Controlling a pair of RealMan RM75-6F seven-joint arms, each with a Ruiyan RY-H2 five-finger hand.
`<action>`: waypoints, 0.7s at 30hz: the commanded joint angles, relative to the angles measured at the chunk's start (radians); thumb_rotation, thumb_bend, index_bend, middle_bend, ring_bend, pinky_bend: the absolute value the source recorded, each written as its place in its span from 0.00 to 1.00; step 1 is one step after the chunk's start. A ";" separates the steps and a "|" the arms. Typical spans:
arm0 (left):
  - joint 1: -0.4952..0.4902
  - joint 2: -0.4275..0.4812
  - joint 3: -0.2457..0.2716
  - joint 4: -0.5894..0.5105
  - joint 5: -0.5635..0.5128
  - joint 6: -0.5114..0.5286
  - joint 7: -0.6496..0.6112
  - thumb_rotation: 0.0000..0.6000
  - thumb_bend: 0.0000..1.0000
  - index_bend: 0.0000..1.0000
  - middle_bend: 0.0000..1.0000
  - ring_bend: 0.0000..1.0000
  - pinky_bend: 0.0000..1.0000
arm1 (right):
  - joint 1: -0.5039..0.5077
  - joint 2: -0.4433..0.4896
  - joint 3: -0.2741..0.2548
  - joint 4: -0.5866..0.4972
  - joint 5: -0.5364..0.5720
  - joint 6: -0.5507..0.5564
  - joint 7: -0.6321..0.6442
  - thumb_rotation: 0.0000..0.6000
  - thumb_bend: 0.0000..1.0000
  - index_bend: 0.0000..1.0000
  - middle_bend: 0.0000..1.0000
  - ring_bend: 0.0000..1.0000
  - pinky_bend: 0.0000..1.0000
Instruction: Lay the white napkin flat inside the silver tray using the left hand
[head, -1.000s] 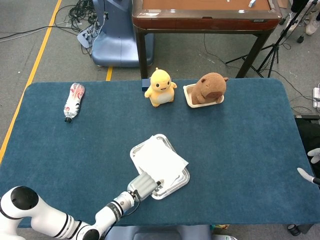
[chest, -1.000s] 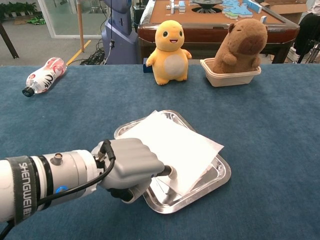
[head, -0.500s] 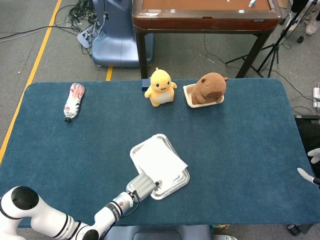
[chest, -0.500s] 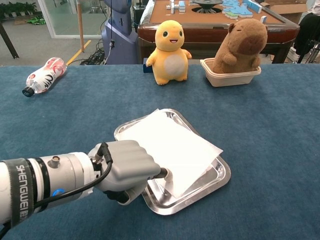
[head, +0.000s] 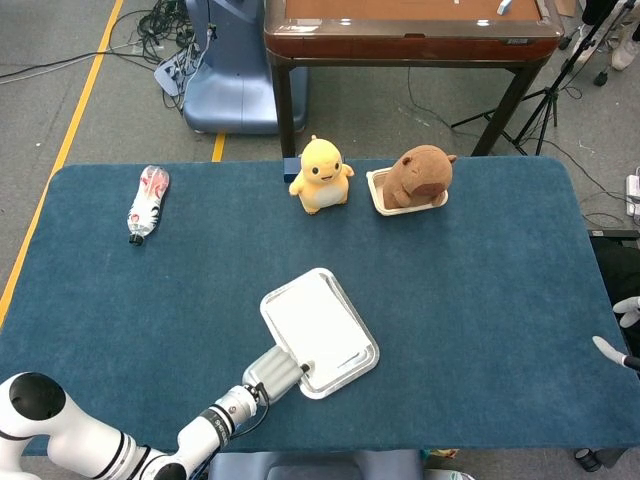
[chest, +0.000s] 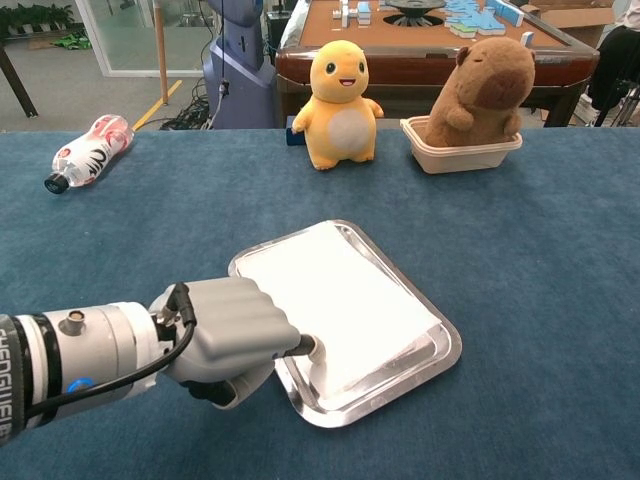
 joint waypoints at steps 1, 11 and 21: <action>0.003 0.004 0.005 -0.008 0.005 0.004 0.004 1.00 1.00 0.17 1.00 0.88 0.92 | 0.000 0.000 0.000 0.000 0.000 0.000 0.000 1.00 0.01 0.47 0.58 0.50 0.70; 0.014 0.007 0.011 -0.028 0.033 0.011 0.004 1.00 1.00 0.17 1.00 0.88 0.92 | 0.000 -0.001 -0.001 0.000 -0.002 -0.001 -0.002 1.00 0.01 0.47 0.58 0.50 0.70; 0.032 0.030 0.002 -0.046 0.076 0.027 -0.019 1.00 1.00 0.17 1.00 0.88 0.92 | -0.001 -0.001 -0.002 0.000 -0.003 -0.001 -0.002 1.00 0.01 0.47 0.58 0.50 0.70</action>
